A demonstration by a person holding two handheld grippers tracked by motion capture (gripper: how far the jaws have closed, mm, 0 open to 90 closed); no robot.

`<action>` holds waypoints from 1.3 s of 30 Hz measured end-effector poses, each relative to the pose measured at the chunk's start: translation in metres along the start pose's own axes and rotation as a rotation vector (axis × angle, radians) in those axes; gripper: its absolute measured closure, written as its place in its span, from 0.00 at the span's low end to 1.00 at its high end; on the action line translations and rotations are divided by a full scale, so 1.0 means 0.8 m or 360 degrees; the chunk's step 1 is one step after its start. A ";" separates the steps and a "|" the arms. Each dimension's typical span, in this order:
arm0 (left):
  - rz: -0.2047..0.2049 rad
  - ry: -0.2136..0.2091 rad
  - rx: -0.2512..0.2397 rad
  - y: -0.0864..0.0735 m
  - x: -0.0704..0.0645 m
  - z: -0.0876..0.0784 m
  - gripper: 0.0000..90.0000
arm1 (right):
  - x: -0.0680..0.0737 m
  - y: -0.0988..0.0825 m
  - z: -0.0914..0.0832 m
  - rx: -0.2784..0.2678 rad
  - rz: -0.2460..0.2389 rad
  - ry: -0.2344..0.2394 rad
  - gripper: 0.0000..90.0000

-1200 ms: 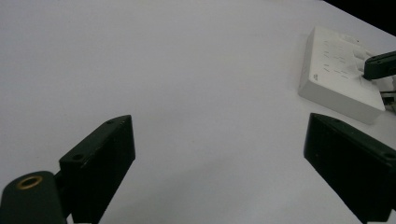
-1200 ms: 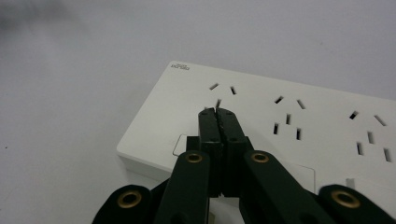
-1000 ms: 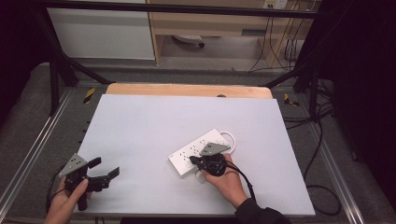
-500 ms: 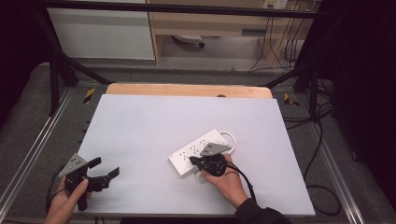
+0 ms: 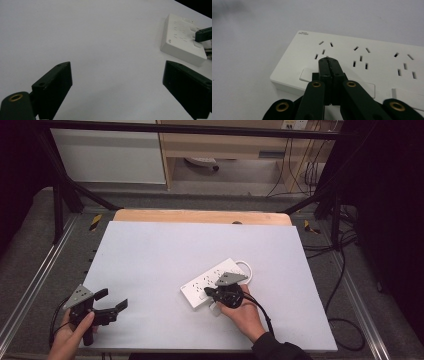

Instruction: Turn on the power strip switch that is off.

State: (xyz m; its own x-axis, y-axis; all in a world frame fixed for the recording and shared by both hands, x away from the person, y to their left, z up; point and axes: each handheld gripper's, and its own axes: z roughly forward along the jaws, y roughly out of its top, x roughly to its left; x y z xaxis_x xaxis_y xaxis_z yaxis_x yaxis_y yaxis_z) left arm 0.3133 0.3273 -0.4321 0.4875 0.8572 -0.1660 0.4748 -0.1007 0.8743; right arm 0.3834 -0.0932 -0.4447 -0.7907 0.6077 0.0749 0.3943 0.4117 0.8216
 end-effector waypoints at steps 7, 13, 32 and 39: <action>-0.0003 -0.0003 -0.0004 0.000 0.000 0.000 0.10 | 0.003 -0.002 0.000 -0.0023 -0.0029 0.0015 1.00; -0.0001 -0.0004 -0.0008 0.000 0.000 0.000 0.10 | 0.002 0.000 -0.001 -0.0058 0.0001 0.0030 1.00; 0.0000 0.0000 -0.0005 0.000 0.001 0.000 0.10 | -0.008 0.010 -0.011 -0.0109 0.0054 -0.0009 0.83; 0.0001 0.0001 -0.0005 0.000 0.000 0.000 0.10 | -0.014 0.014 -0.014 -0.0085 0.0098 -0.0030 0.59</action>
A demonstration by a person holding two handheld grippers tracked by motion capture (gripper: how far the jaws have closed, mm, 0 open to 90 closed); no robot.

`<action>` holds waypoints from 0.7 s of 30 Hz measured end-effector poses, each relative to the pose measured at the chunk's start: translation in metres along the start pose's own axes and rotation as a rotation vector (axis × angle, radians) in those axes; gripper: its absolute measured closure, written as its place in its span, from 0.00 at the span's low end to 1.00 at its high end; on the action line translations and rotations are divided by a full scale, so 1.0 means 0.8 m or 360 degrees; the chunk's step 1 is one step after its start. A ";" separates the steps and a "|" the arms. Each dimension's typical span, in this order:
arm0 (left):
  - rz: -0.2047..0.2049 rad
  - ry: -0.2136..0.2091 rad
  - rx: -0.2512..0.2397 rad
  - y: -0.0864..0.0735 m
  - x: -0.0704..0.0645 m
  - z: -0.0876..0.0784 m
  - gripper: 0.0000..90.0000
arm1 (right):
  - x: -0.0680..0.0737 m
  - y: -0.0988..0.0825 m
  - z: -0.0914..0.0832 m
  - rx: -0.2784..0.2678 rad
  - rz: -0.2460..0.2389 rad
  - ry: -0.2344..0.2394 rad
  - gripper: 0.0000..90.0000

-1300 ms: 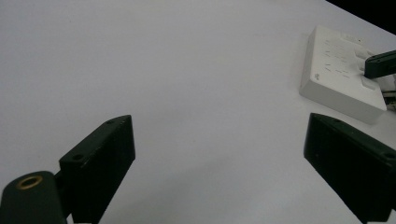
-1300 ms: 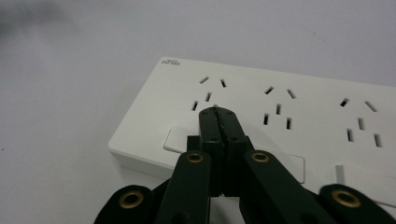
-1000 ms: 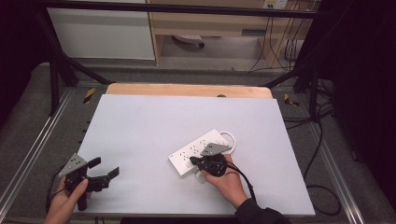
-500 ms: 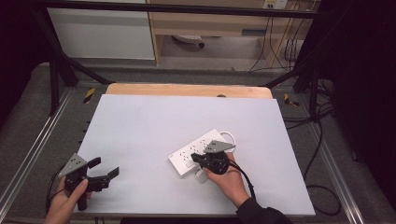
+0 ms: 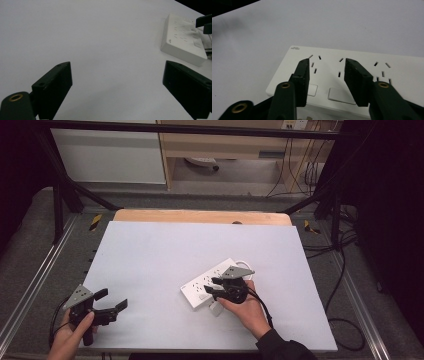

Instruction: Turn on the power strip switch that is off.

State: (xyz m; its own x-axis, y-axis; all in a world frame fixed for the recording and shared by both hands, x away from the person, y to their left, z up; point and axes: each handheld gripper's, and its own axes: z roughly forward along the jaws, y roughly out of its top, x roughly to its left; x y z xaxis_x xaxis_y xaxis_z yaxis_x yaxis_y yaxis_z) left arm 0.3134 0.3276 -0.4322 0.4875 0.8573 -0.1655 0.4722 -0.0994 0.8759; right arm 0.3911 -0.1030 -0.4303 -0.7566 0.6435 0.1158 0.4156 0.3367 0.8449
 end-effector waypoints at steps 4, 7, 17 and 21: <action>0.0000 0.0001 0.0003 0.000 0.000 0.000 0.10 | -0.003 0.001 0.001 0.0031 0.0037 -0.0011 0.46; 0.0001 0.0001 0.0003 0.000 0.000 0.000 0.10 | -0.004 0.002 0.001 0.0032 0.0063 -0.0021 0.36; 0.0005 0.0005 0.0010 -0.001 0.000 0.000 0.10 | -0.005 0.006 0.001 0.0034 0.0093 -0.0079 0.07; 0.0006 0.0005 0.0011 -0.001 0.000 0.000 0.10 | -0.006 0.006 0.000 0.0010 0.0086 -0.0120 0.05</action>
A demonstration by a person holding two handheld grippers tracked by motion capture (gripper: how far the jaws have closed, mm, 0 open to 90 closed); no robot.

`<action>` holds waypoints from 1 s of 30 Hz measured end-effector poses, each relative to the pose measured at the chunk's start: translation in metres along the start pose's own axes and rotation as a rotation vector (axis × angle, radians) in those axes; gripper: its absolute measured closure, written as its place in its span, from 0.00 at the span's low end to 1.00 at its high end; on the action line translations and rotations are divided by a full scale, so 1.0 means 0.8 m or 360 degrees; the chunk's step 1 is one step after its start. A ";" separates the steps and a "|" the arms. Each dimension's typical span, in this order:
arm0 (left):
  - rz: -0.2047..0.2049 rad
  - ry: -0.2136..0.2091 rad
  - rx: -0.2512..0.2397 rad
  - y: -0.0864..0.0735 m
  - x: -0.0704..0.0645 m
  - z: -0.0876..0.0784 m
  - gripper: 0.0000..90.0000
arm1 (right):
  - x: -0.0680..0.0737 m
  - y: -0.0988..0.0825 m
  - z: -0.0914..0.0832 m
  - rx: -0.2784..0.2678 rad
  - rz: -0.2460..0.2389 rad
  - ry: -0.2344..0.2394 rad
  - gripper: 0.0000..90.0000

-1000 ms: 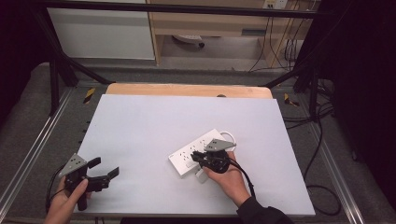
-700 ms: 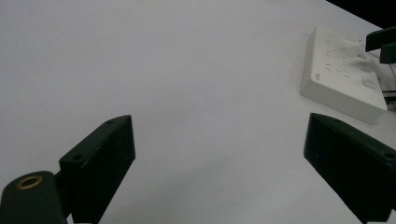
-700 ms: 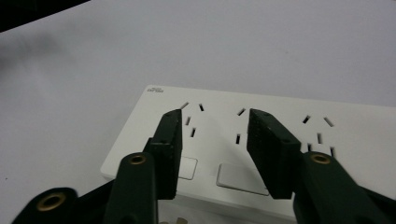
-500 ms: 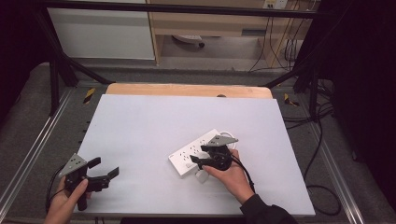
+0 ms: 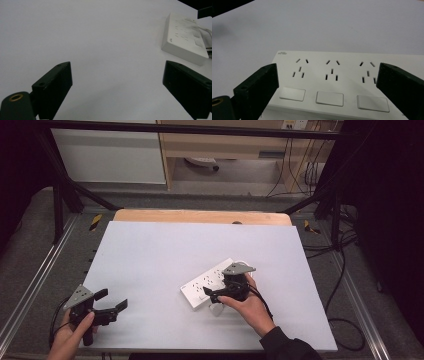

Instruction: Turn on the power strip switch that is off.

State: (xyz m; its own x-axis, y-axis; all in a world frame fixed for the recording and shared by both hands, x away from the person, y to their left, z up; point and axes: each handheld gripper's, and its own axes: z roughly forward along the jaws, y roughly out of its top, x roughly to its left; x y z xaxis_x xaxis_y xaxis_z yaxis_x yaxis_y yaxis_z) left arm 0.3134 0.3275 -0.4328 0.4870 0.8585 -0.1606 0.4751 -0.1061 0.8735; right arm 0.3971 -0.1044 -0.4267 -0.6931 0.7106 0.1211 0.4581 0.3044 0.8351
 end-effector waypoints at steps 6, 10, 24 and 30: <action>0.0001 0.0001 0.0001 0.000 0.000 0.000 0.10 | -0.006 0.004 -0.004 -0.0040 0.0022 -0.0042 0.05; 0.0002 0.0001 0.0002 0.000 0.000 0.000 0.10 | -0.012 0.008 -0.010 -0.0067 0.0025 -0.0067 0.05; 0.0002 0.0003 0.0005 0.000 -0.001 0.001 0.10 | -0.034 0.017 -0.034 -0.0137 0.0063 -0.0135 0.05; 0.0003 0.0006 0.0007 0.000 -0.001 0.001 0.10 | -0.043 0.018 -0.045 -0.0154 0.0069 -0.0147 0.05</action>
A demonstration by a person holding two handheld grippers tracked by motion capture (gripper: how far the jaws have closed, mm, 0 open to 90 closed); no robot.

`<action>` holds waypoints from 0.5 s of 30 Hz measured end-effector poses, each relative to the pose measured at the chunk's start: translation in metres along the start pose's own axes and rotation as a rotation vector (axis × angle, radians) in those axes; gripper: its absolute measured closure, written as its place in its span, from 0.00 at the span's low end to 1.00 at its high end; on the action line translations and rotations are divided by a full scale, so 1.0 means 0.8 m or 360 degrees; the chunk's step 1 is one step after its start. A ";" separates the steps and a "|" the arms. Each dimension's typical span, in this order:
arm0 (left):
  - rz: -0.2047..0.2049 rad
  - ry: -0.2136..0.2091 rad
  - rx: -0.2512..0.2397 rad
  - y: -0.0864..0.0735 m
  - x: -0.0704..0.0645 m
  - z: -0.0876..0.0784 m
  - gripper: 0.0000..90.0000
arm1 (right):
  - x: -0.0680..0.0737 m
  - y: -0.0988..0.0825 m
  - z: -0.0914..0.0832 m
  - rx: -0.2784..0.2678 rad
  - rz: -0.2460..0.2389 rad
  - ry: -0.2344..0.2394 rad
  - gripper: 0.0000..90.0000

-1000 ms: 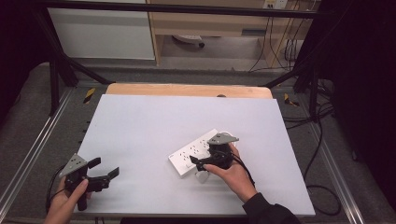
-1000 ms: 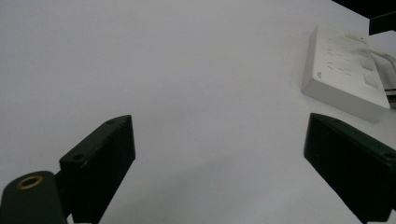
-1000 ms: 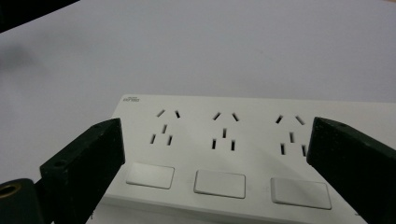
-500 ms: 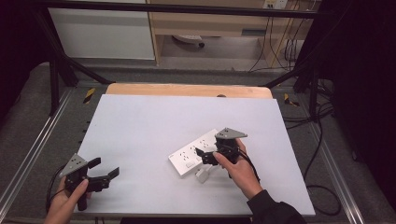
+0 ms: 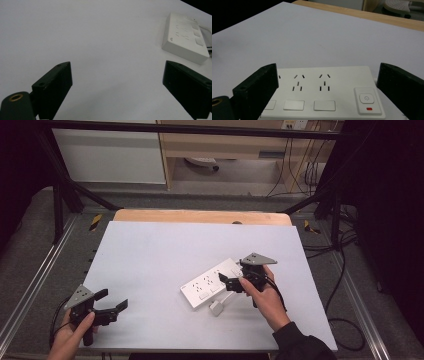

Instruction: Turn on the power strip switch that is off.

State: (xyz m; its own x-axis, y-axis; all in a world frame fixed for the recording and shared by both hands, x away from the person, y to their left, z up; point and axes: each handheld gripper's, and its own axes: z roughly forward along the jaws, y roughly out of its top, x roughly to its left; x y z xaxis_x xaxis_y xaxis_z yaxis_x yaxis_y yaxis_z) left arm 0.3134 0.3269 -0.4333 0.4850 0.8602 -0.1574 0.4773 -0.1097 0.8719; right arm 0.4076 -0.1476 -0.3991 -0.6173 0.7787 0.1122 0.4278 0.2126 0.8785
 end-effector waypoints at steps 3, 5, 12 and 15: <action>0.0000 -0.0003 0.0000 0.000 0.000 0.000 0.10 | -0.004 0.001 -0.004 -0.0009 0.0000 -0.0006 0.05; 0.0000 -0.0001 0.0000 0.000 0.000 0.000 0.10 | -0.007 0.002 -0.007 -0.0015 0.0007 -0.0007 0.05; 0.0000 0.0001 0.0000 0.000 0.000 0.000 0.10 | -0.014 0.005 -0.016 -0.0044 0.0014 -0.0016 0.06; 0.0000 0.0001 0.0000 0.000 0.000 0.000 0.10 | -0.018 0.006 -0.022 -0.0062 0.0024 -0.0024 0.06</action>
State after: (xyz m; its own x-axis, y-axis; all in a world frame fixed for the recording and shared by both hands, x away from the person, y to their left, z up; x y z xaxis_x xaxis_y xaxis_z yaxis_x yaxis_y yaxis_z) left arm 0.3134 0.3269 -0.4333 0.4845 0.8606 -0.1568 0.4772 -0.1098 0.8719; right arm 0.4075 -0.1681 -0.3883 -0.6010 0.7904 0.1188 0.4107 0.1778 0.8943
